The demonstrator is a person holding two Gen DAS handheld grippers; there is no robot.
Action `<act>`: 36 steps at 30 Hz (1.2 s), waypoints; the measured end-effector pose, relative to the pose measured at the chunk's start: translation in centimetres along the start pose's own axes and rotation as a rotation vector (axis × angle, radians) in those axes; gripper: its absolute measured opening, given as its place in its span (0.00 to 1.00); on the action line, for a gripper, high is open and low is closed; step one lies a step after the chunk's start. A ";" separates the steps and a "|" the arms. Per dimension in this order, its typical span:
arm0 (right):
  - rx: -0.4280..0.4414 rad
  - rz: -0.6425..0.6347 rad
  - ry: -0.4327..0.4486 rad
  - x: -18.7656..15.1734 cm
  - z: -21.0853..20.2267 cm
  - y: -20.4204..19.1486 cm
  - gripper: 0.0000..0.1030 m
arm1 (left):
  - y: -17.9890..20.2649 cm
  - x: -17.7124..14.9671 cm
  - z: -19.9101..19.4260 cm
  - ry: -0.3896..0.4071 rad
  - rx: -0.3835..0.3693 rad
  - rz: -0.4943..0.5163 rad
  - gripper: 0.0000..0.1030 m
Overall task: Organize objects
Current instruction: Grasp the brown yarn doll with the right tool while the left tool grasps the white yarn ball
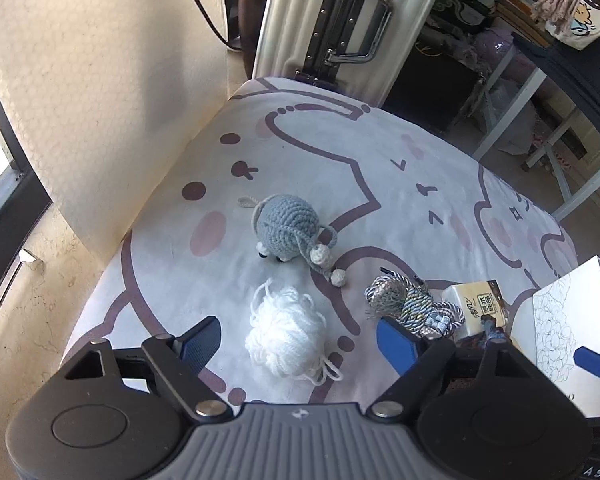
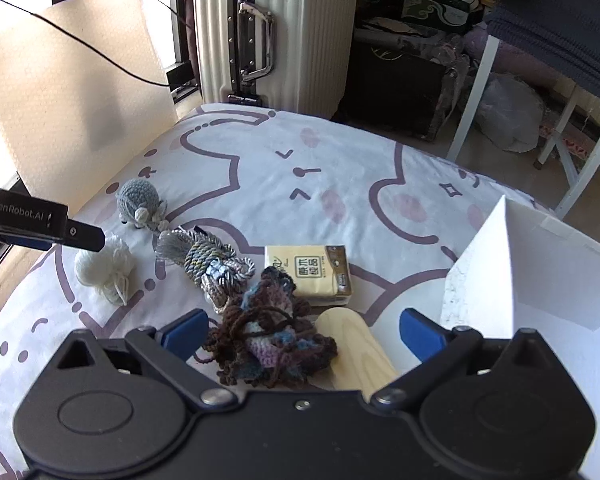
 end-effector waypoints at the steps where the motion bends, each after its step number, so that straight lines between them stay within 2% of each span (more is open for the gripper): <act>1: 0.003 -0.003 -0.009 -0.2 0.6 -0.2 0.99 | 0.1 0.0 0.2 -0.006 0.006 -0.004 0.82; 6: 0.017 -0.042 -0.048 -0.9 3.3 -1.1 0.94 | 0.5 0.1 1.6 -0.043 0.008 -0.025 0.81; 12: 0.036 -0.184 -0.070 -2.1 4.8 -2.3 0.91 | 0.7 0.0 3.1 -0.083 0.032 -0.011 0.80; 14: 0.034 -0.223 -0.071 -2.4 5.1 -2.7 0.86 | 0.6 -0.2 3.6 -0.095 0.039 -0.014 0.78; 17: 0.038 -0.265 -0.067 -2.7 5.4 -3.1 0.77 | 0.3 -0.3 4.1 -0.105 0.040 -0.026 0.73; 19: 0.040 -0.285 -0.064 -2.8 5.5 -3.3 0.76 | 0.2 -0.3 4.3 -0.111 0.037 -0.030 0.68; 22: 0.044 -0.314 -0.077 -3.0 5.5 -3.5 0.71 | 0.1 -0.4 4.5 -0.123 0.033 -0.031 0.56; 24: 0.050 -0.323 -0.092 -3.0 5.4 -3.5 0.67 | -0.1 -0.6 4.6 -0.130 0.032 -0.038 0.45; 27: 0.063 -0.330 -0.119 -3.0 5.1 -3.6 0.59 | -0.3 -0.6 4.4 -0.126 0.037 -0.040 0.40; 36: 0.111 -0.231 -0.113 -1.9 2.7 -3.1 0.54 | 0.6 -0.7 2.7 -0.102 0.031 0.004 0.38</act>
Point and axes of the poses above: each gripper's, at about its wrist camera, not at the fingertips, and z roughly the way its jaws point, y to its right, x to its top, the point moved 1 cm from there along z, roughly the way its jaws point, and after that the axes turned 14 degrees about z, right-handed, at the moved point
